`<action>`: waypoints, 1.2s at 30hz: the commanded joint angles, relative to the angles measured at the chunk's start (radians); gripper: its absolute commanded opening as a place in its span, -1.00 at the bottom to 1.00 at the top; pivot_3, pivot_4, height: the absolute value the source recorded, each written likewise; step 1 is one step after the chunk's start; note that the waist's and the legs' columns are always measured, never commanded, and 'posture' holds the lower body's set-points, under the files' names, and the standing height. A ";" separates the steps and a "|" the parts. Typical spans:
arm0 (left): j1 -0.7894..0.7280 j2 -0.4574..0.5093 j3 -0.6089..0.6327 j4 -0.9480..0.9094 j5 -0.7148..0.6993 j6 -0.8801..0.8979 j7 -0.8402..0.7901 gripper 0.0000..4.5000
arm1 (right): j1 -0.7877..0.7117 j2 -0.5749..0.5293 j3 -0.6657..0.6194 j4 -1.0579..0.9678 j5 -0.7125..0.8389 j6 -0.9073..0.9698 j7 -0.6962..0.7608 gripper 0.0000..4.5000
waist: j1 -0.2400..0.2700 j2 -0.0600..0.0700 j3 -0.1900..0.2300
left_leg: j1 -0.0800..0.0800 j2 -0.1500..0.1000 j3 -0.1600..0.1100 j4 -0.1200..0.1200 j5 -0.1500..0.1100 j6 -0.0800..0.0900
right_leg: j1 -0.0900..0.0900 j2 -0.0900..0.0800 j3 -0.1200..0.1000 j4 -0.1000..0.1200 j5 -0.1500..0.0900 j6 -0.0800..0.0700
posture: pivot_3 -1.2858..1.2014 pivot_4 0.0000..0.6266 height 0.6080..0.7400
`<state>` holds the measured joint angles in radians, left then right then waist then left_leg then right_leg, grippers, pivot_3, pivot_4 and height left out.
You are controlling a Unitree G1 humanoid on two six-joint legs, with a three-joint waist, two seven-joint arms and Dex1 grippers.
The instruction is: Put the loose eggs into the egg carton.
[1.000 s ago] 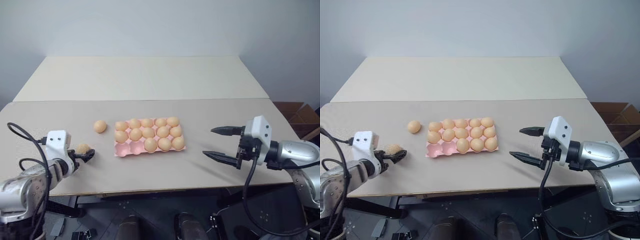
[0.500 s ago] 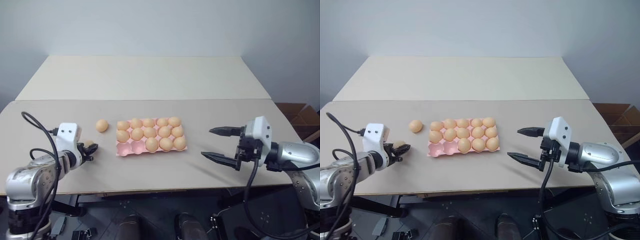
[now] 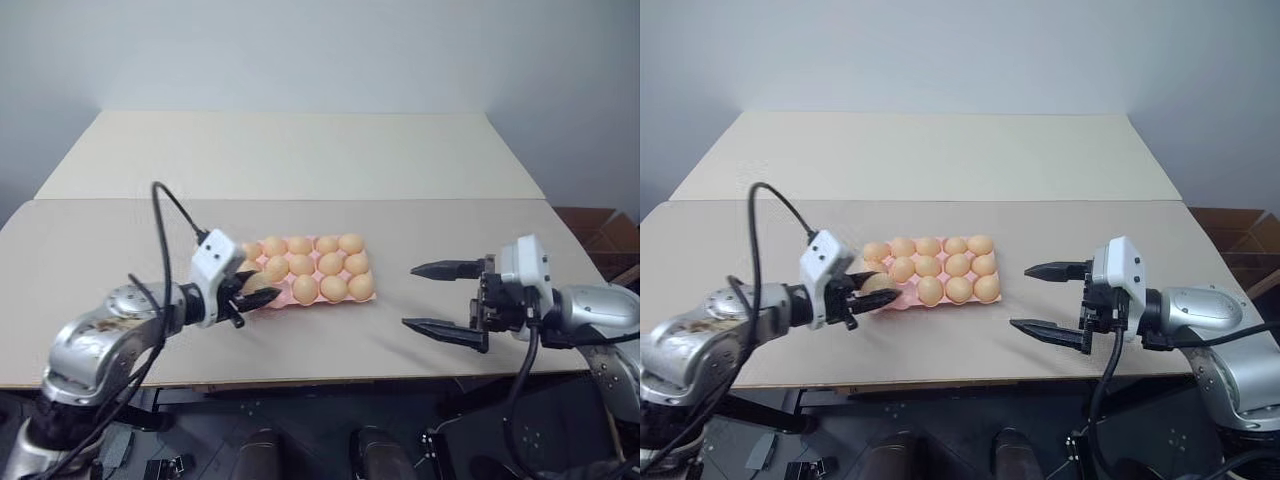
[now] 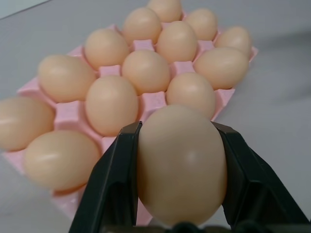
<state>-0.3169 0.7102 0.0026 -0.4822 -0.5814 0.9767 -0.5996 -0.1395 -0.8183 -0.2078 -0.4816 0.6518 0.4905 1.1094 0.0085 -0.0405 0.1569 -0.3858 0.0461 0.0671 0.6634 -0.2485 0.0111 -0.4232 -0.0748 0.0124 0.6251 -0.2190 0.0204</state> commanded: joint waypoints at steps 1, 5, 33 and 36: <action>-0.047 -0.011 -0.031 0.032 0.032 -0.028 -0.003 0.00 | 0.016 -0.006 -0.035 -0.052 0.028 -0.009 -0.019 1.00 | -0.001 0.000 0.000 | 0.000 0.000 0.000 0.000 0.000 0.000 | 0.000 0.000 0.000 0.000 0.000 0.000 | 0.03 -0.52 1.00; -0.069 -0.015 -0.051 0.052 0.058 -0.055 -0.014 0.53 | 0.031 -0.009 -0.051 -0.064 0.032 -0.008 -0.037 1.00 | 0.000 0.000 0.000 | 0.000 0.000 0.000 0.000 0.000 0.000 | 0.000 0.000 0.000 0.000 0.000 0.000 | 0.03 -0.52 1.00; 0.705 0.105 0.737 -0.012 -0.040 -0.453 -0.448 0.99 | -0.039 -0.022 0.035 0.070 -0.032 -0.058 0.025 1.00 | 0.001 0.000 0.000 | 0.001 0.002 0.003 0.001 0.000 0.000 | -0.001 -0.001 0.000 0.000 -0.004 -0.007 | 0.03 -0.52 1.00; 0.701 0.091 0.728 -0.031 -0.064 -0.442 -0.423 0.99 | -0.046 -0.022 0.035 0.076 -0.035 -0.059 0.027 1.00 | 0.002 0.000 0.000 | 0.001 0.003 0.003 0.001 0.000 0.000 | 0.000 -0.001 -0.001 0.000 -0.005 -0.007 | 0.03 -0.52 1.00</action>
<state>0.3905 0.8016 0.7085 -0.4787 -0.6190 0.5318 -1.0358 -0.1735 -0.8337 -0.1643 -0.3987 0.6112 0.4545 1.1298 0.0106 -0.0405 0.1568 -0.3844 0.0488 0.0697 0.6641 -0.2485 0.0110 -0.4236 -0.0757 0.0119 0.6255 -0.2235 0.0140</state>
